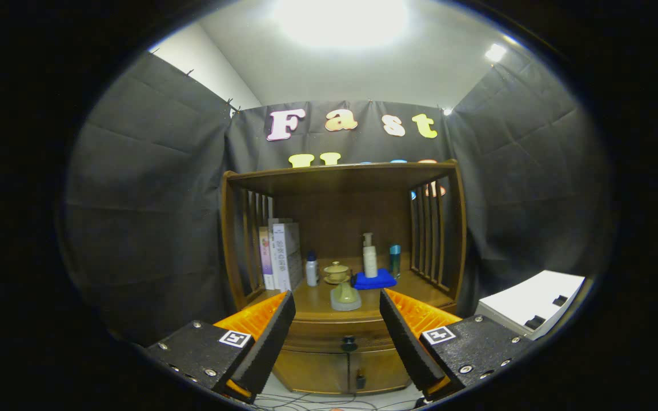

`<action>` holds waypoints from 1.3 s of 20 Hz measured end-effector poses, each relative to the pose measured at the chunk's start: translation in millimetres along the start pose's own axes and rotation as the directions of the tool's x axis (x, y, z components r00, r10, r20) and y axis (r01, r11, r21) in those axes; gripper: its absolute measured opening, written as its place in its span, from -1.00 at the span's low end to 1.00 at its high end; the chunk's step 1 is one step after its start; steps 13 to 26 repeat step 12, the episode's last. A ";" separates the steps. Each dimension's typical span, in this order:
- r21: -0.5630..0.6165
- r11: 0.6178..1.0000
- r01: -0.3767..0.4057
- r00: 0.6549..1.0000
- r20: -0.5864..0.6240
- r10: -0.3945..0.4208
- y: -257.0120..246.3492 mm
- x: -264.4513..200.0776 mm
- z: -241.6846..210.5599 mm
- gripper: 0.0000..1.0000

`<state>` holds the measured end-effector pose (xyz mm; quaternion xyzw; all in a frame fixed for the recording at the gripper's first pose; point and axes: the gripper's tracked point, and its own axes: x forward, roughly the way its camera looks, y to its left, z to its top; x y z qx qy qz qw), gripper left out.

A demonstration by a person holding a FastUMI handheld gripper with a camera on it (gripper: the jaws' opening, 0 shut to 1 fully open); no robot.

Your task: Pull open the drawer, take out the items inside it, and place them on the countertop above the cabinet.

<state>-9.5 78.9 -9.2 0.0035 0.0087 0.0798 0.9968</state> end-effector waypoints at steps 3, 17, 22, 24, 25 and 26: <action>-0.005 1.000 0.027 1.000 0.007 -0.027 -20.9 -6.8 6.9 0.87; -0.072 0.996 0.062 0.995 0.083 -0.056 -57.2 -10.1 28.9 0.87; -0.072 0.996 0.062 0.995 0.083 -0.056 -57.2 -10.1 28.9 0.87; -0.072 0.996 0.062 0.995 0.083 -0.056 -57.2 -10.1 28.9 0.87; -0.072 0.996 0.062 0.995 0.083 -0.056 -57.2 -10.1 28.9 0.87; -0.072 0.996 0.062 0.995 0.083 -0.056 -57.2 -10.1 28.9 0.87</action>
